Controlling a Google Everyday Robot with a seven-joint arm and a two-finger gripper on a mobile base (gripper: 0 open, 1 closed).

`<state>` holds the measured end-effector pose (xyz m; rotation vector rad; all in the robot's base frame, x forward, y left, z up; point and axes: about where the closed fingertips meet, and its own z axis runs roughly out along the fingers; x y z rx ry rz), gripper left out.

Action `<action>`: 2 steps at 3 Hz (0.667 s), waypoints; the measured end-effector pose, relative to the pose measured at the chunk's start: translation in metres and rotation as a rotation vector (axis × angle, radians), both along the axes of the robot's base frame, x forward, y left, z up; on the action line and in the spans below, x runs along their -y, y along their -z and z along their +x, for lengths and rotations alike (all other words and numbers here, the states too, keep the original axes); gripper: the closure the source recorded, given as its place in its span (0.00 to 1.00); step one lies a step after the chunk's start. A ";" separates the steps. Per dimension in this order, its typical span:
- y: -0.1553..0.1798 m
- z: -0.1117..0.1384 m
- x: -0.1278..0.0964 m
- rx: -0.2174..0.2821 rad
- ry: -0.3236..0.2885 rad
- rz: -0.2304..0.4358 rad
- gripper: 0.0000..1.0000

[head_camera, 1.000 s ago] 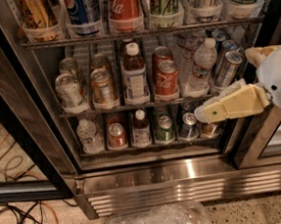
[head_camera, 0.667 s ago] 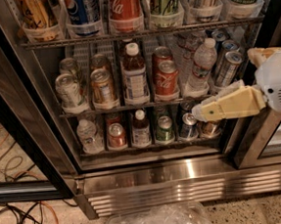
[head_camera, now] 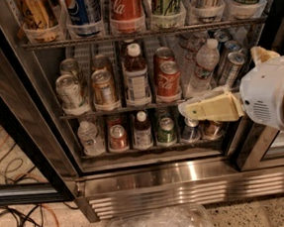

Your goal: Pick redbull can from top shelf of fridge

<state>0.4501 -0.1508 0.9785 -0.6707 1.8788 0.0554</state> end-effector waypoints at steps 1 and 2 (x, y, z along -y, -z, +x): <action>-0.005 0.013 -0.002 0.097 0.069 0.014 0.00; -0.036 0.050 -0.016 0.215 0.091 0.074 0.00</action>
Offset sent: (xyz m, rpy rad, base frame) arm 0.0108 -0.0062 -0.0154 0.3410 -0.4120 -0.1242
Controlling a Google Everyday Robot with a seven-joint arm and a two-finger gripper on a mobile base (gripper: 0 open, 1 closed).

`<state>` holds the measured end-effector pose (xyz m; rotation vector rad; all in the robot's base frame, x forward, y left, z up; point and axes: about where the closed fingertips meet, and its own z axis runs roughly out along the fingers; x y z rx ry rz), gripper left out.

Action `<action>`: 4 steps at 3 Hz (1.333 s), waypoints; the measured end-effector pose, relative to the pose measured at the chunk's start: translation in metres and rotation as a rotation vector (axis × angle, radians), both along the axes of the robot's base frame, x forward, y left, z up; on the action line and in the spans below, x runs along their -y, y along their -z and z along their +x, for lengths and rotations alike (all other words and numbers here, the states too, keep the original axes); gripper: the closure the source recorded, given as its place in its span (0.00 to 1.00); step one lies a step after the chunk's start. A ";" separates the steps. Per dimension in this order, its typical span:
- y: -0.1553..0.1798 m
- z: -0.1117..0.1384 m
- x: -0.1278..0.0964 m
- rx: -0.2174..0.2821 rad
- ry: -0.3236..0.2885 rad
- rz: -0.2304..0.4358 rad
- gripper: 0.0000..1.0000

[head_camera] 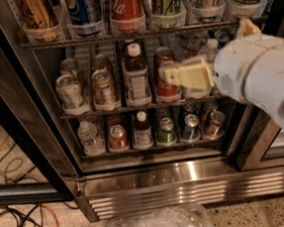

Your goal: Pick redbull can from top shelf of fridge

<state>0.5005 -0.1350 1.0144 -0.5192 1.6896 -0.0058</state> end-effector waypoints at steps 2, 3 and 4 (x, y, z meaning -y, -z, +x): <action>-0.010 0.005 -0.026 0.024 -0.040 0.022 0.00; -0.020 0.022 -0.024 0.064 -0.033 0.034 0.00; -0.039 0.047 -0.008 0.149 -0.018 0.054 0.00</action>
Offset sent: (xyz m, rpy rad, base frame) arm 0.0072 0.0243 0.0112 0.0260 -0.0267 0.0377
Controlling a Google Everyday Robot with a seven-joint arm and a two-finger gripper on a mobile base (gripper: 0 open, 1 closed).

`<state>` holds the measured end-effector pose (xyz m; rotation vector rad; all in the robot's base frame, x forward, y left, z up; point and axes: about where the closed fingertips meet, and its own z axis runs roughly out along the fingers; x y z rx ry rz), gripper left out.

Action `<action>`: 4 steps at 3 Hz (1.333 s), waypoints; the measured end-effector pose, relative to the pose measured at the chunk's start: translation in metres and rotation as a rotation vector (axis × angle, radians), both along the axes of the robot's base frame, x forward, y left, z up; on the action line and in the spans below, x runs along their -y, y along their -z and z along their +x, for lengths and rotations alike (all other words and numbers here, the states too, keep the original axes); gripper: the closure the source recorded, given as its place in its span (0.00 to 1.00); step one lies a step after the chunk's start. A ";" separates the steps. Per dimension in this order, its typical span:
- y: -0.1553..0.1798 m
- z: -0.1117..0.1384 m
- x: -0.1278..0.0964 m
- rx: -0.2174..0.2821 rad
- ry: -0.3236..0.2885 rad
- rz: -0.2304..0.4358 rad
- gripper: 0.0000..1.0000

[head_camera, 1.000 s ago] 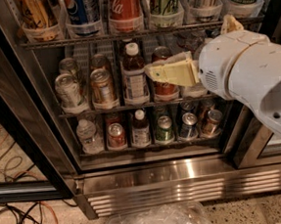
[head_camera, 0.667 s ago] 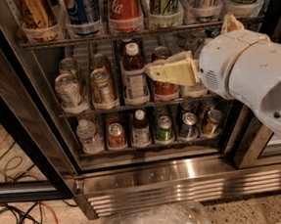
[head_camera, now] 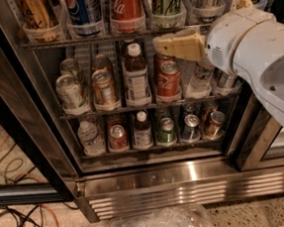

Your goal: Pick redbull can from top shelf of fridge

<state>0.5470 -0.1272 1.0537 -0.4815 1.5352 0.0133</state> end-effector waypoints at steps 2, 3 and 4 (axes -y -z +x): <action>0.004 0.006 0.007 0.049 0.011 0.088 0.00; 0.003 0.007 0.005 0.053 0.016 0.090 0.00; 0.016 0.007 0.029 0.079 0.079 0.114 0.00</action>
Offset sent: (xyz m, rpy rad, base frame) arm 0.0080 -0.0281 -0.0056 0.0464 -0.0323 -0.0480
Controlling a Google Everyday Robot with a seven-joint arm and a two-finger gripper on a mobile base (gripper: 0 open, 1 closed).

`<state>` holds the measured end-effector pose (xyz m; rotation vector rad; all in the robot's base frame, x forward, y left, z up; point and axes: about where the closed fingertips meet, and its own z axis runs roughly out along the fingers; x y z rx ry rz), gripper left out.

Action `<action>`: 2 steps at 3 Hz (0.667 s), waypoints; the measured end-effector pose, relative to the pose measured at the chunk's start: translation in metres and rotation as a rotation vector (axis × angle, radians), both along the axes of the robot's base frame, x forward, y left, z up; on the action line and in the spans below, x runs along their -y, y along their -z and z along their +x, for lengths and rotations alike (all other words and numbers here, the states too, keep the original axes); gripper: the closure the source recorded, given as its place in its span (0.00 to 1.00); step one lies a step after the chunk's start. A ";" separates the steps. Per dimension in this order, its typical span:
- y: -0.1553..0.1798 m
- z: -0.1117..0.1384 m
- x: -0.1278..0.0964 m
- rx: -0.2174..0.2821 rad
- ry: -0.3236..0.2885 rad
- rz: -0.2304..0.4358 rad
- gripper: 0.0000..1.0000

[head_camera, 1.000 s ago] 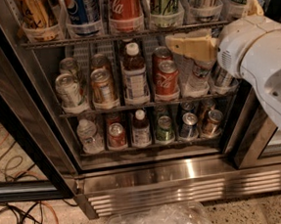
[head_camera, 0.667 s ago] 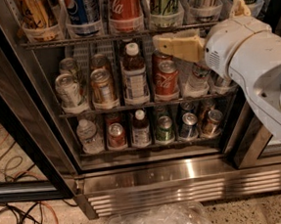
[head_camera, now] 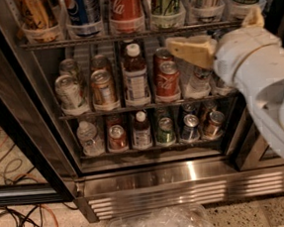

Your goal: Pick redbull can from top shelf of fridge

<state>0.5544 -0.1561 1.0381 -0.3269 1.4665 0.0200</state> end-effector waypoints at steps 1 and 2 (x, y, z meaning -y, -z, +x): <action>0.021 -0.005 0.022 0.053 0.076 0.052 0.00; 0.003 -0.005 0.012 0.123 0.069 0.064 0.00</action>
Offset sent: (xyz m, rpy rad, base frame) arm -0.0037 -0.0230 -0.0192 0.0407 -0.0380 -0.0711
